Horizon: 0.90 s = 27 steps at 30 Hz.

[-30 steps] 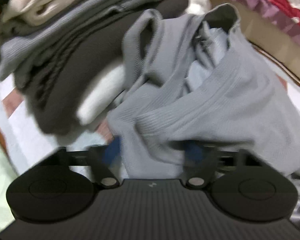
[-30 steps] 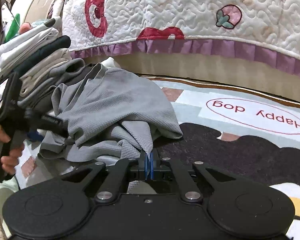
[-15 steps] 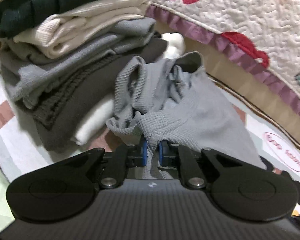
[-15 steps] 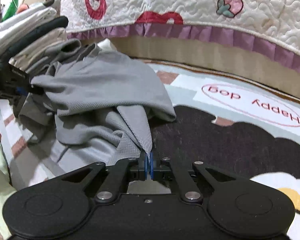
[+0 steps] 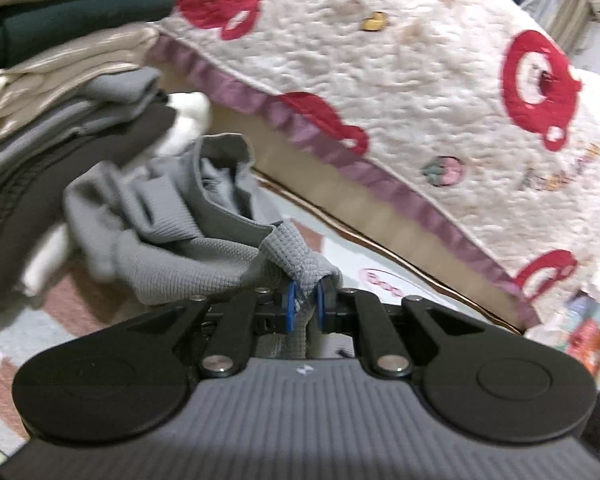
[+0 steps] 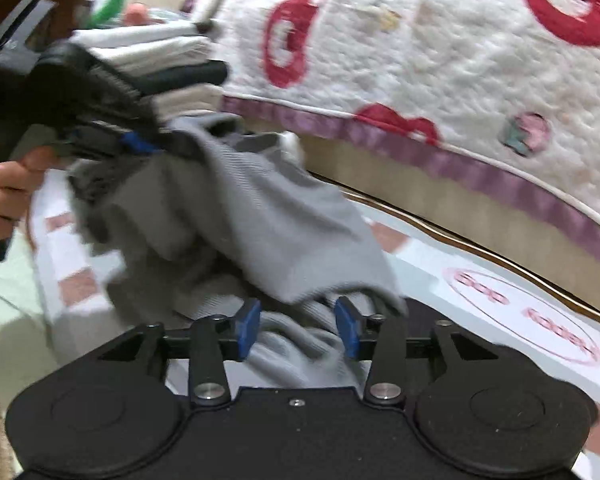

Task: Fold clothes

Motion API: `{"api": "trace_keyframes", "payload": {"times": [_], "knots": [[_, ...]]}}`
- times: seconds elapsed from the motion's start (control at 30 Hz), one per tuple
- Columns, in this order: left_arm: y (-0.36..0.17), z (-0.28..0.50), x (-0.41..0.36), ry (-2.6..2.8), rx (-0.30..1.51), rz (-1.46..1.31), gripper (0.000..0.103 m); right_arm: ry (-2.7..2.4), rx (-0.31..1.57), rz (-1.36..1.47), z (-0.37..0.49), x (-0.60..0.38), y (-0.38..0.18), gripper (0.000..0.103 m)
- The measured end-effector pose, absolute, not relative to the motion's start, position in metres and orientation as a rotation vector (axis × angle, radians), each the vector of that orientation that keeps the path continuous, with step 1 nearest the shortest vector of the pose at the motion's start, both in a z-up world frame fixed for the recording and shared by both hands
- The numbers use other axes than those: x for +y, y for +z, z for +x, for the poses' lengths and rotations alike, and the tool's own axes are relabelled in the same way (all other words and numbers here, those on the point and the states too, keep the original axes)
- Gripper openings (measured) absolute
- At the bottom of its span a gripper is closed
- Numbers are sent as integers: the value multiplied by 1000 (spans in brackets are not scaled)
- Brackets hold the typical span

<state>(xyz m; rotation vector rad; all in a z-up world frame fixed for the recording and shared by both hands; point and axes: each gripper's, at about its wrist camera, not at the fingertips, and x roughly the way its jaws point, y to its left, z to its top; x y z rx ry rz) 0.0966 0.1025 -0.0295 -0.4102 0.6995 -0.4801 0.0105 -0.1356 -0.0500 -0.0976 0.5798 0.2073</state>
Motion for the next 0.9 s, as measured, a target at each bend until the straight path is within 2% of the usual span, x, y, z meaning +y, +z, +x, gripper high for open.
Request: {"api": "trace_keyframes", "payload": {"times": [0.23,0.37,0.4,0.43,0.53,0.7,0.77,0.9], "knots": [[-29,90,85,-529,691,-336,9,293,528,-211,55,-109,-61,51],[-20,80,86,-559,634,-289,9,332,586,-104,96,-109,-75,50],[-18,78,86,-555,612,-269,9,348,591,-97,100,-109,-77,44],[-16,77,86,-551,596,-263,9,341,580,-79,100,-112,-75,9],[-14,76,89,-551,582,-261,9,256,528,12,83,-136,-57,7],[-3,69,85,-673,577,-314,26,-16,464,-19,27,-193,-23,5],[0,67,86,-694,578,-374,44,-124,437,-31,5,-216,-9,5],[-2,66,82,-679,588,-333,46,-339,380,-56,-40,-262,18,5]]}}
